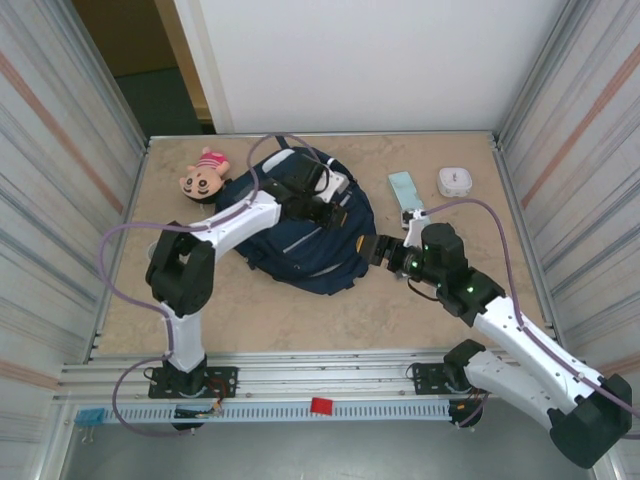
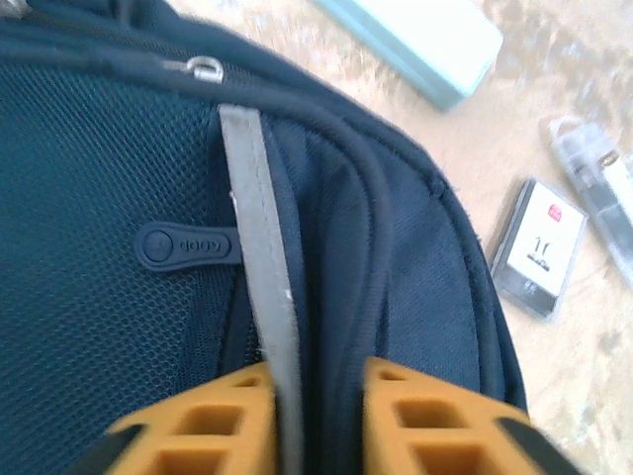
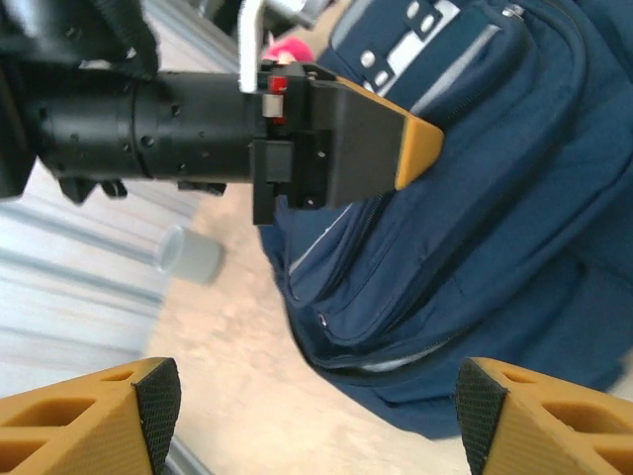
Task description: Pack the student bag
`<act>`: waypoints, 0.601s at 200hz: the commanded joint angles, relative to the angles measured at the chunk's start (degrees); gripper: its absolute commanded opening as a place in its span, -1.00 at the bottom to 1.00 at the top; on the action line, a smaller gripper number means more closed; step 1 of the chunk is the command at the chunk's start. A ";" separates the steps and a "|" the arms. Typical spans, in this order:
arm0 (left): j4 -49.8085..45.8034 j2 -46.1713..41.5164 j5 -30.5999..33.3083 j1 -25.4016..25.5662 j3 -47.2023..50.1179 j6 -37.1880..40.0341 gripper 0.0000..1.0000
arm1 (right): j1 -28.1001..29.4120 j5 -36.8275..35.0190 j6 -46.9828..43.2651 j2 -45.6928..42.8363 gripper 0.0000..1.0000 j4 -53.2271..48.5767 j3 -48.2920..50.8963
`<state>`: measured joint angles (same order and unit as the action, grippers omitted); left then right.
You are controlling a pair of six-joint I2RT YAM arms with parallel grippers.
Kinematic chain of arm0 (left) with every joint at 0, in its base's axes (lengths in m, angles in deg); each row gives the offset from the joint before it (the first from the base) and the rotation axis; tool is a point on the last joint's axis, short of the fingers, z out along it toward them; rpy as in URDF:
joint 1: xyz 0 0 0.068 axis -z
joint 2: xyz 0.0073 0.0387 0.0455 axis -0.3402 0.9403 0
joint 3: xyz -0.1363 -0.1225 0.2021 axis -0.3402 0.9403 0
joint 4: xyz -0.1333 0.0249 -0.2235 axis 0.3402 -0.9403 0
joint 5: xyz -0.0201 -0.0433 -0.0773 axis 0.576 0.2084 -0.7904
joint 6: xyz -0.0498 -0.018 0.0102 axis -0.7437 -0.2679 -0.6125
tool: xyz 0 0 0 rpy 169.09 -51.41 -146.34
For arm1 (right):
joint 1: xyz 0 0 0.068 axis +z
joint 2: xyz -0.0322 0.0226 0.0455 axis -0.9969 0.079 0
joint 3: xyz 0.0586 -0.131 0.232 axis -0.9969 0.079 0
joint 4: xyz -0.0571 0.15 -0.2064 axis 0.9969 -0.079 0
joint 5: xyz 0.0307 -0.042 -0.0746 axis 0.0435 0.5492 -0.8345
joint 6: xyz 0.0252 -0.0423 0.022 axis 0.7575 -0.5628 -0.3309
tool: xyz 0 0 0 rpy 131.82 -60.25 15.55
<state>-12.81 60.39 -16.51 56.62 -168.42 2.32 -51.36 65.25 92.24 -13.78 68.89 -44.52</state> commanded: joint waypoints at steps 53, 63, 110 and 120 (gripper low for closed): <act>1.02 -12.40 2.29 -5.44 4.73 -7.80 0.34 | 11.97 -3.38 -40.81 11.48 0.54 -14.16 -12.20; 0.72 -15.73 2.24 -7.24 6.73 -9.73 0.37 | 14.86 -5.55 -46.44 15.48 0.56 -16.01 -14.87; -1.30 -30.69 2.27 -16.89 20.17 -14.30 0.40 | 23.07 -11.38 -62.55 35.75 0.64 -16.83 -24.25; -1.30 -33.31 1.47 -19.21 23.34 -15.60 0.40 | 23.60 -12.08 -64.27 39.29 0.64 -15.65 -25.51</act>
<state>-11.63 31.74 -14.80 40.64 -152.03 -9.07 -29.00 56.95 39.17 19.45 54.46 -67.06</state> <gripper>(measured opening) 0.698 0.818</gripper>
